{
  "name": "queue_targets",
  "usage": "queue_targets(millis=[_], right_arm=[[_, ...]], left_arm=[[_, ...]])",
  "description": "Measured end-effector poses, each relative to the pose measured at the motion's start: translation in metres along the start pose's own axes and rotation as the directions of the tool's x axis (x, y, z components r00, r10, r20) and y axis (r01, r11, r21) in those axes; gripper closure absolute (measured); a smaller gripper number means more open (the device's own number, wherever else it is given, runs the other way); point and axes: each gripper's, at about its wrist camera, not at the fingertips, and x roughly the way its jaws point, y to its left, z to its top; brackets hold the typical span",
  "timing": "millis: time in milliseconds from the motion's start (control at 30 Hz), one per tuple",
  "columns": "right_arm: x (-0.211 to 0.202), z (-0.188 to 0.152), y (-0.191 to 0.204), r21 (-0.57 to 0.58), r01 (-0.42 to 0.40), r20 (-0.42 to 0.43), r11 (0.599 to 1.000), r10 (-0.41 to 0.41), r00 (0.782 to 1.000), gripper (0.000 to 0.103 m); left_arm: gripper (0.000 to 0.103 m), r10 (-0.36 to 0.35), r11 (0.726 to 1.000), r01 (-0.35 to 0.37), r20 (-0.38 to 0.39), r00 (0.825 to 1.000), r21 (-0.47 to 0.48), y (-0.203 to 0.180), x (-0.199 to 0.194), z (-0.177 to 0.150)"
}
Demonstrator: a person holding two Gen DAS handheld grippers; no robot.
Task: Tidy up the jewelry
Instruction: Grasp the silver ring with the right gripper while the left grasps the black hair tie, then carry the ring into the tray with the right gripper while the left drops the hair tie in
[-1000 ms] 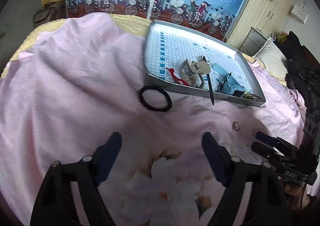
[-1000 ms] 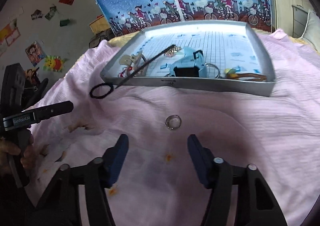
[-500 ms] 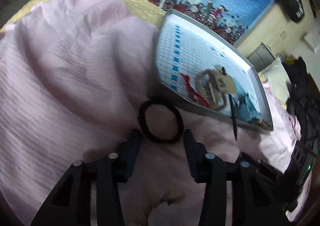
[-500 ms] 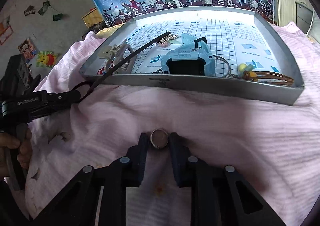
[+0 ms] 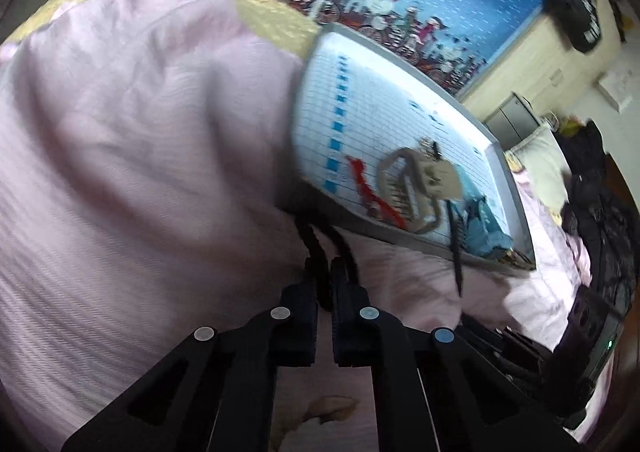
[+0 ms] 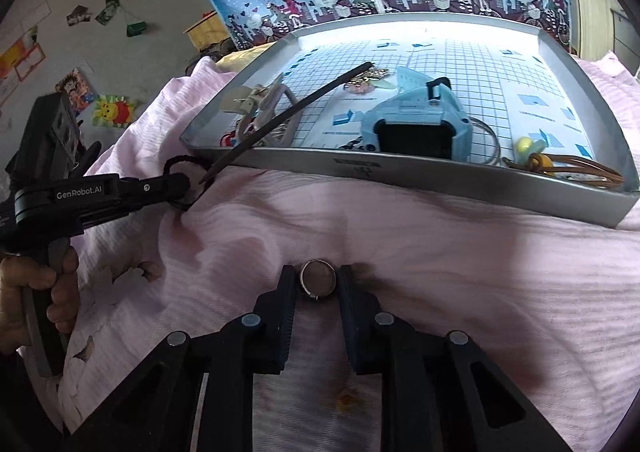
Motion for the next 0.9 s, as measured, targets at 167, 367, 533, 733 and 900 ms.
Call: queue_targets(millis=[167, 367, 533, 733, 900], right_arm=[[0.001, 0.000, 0.005, -0.022, -0.004, 0.000, 1.000, 0.004, 1.000, 0.083], [-0.007, 0.003, 0.013, -0.052, -0.003, 0.052, 0.999, 0.005, 0.999, 0.083], [-0.018, 0.008, 0.020, -0.060, -0.001, 0.105, 0.998, 0.007, 0.994, 0.083], [-0.035, 0.014, 0.020, -0.059, 0.021, 0.184, 0.998, -0.009, 0.983, 0.083], [-0.039, 0.028, 0.017, -0.063, 0.048, 0.230, 0.997, -0.032, 0.973, 0.083]], left_arm=[[0.100, -0.015, 0.996, 0.015, -0.003, 1.000, 0.093, -0.029, 0.005, -0.006], [0.100, -0.005, 0.990, 0.009, -0.030, 1.000, 0.142, -0.051, 0.003, -0.016], [0.100, -0.023, 0.990, 0.027, -0.027, 0.999, 0.141, -0.060, -0.006, -0.017], [0.100, -0.078, 0.991, 0.074, 0.033, 0.996, 0.111, -0.065, -0.030, -0.009], [0.100, -0.091, 0.990, 0.074, 0.145, 0.985, 0.117, -0.075, -0.037, 0.007]])
